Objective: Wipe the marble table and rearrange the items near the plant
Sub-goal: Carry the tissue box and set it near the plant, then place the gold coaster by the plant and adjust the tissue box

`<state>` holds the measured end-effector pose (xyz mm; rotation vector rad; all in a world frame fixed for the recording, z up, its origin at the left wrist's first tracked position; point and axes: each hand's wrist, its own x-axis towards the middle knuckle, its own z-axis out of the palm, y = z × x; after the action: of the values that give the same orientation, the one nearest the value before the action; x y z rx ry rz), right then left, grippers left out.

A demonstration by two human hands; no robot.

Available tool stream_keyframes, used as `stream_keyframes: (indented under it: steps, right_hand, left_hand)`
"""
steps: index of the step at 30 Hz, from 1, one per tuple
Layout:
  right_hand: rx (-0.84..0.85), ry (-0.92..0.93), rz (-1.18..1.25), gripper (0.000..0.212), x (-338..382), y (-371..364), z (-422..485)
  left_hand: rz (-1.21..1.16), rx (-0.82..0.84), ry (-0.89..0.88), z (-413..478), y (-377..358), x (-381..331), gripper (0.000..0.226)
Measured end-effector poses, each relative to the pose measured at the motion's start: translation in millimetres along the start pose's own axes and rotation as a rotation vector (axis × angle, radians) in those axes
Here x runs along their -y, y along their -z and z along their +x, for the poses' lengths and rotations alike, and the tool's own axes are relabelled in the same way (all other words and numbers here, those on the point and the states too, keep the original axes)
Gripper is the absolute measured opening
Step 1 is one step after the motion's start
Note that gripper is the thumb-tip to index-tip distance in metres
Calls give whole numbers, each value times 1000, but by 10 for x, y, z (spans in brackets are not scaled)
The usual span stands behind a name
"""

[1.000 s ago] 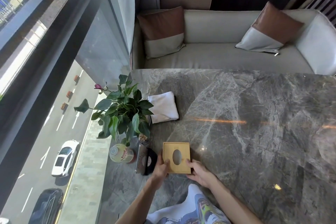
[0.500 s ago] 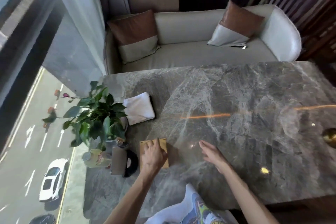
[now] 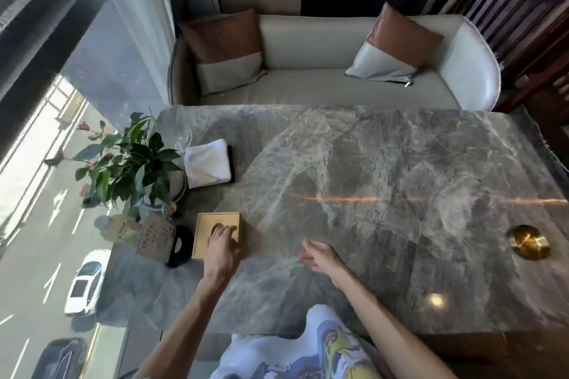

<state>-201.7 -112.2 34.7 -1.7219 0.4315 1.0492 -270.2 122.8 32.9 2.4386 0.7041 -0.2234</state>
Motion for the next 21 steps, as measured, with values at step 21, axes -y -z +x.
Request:
stream_keyframes:
  steps: [21]
  right_hand:
    - [-474,169,63,32,-210,1076,-452]
  left_hand:
    - [52,341,-423,231,-505,-1114,46]
